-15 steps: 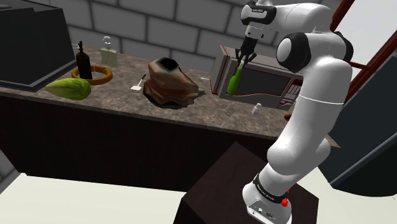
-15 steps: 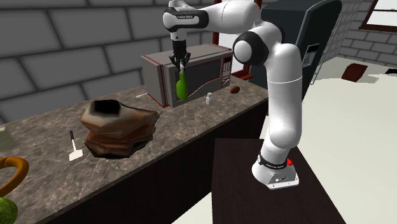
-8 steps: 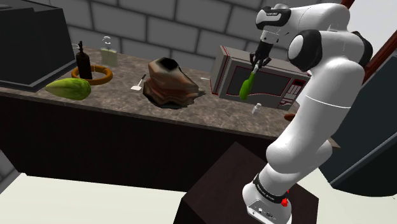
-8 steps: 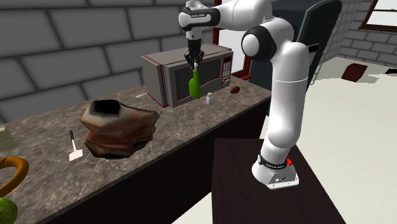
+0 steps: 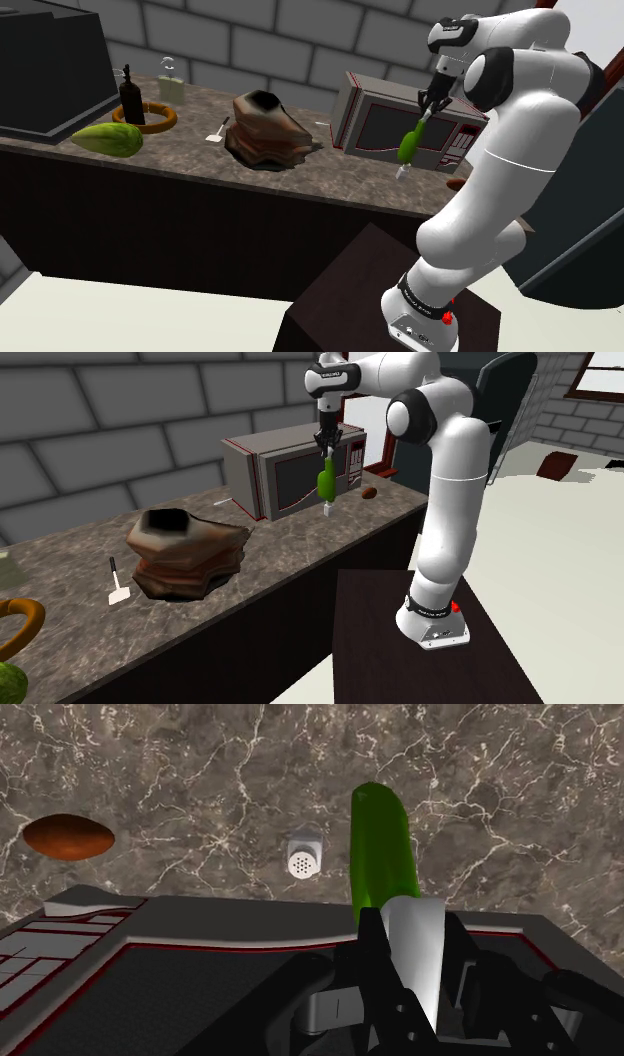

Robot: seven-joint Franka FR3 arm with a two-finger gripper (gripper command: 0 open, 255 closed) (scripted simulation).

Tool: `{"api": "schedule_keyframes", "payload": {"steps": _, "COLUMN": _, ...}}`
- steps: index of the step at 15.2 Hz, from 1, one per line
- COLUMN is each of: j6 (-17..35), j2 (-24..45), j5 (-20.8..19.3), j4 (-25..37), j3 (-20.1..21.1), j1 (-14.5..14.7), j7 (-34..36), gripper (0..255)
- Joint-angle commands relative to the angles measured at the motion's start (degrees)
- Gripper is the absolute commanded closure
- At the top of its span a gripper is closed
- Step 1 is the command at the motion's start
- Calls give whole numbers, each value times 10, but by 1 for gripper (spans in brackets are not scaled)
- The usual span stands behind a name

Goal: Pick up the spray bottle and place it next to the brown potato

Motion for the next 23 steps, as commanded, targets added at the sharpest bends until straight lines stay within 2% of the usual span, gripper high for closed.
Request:
{"api": "schedule_keyframes", "payload": {"steps": 1, "j6": -2, "j2": -1, "j5": 0, "j4": 0, "j3": -11, "j1": -16, "j7": -28, "gripper": 255}}
{"api": "schedule_keyframes", "payload": {"steps": 7, "j6": -8, "j2": 20, "j5": 14, "j4": 22, "j3": -41, "j1": -70, "j7": -111, "gripper": 255}}
{"api": "schedule_keyframes", "payload": {"steps": 13, "j6": -25, "j2": 66, "j5": 43, "j4": 73, "j3": -66, "j1": -137, "j7": -198, "gripper": 255}}
{"api": "schedule_keyframes", "payload": {"steps": 18, "j6": -50, "j2": 123, "j5": 77, "j4": 144, "j3": -79, "j1": -208, "j7": -268, "gripper": 255}}
{"api": "schedule_keyframes", "payload": {"steps": 23, "j6": -90, "j2": 199, "j5": 119, "j4": 252, "j3": -79, "j1": -297, "j7": -330, "gripper": 255}}
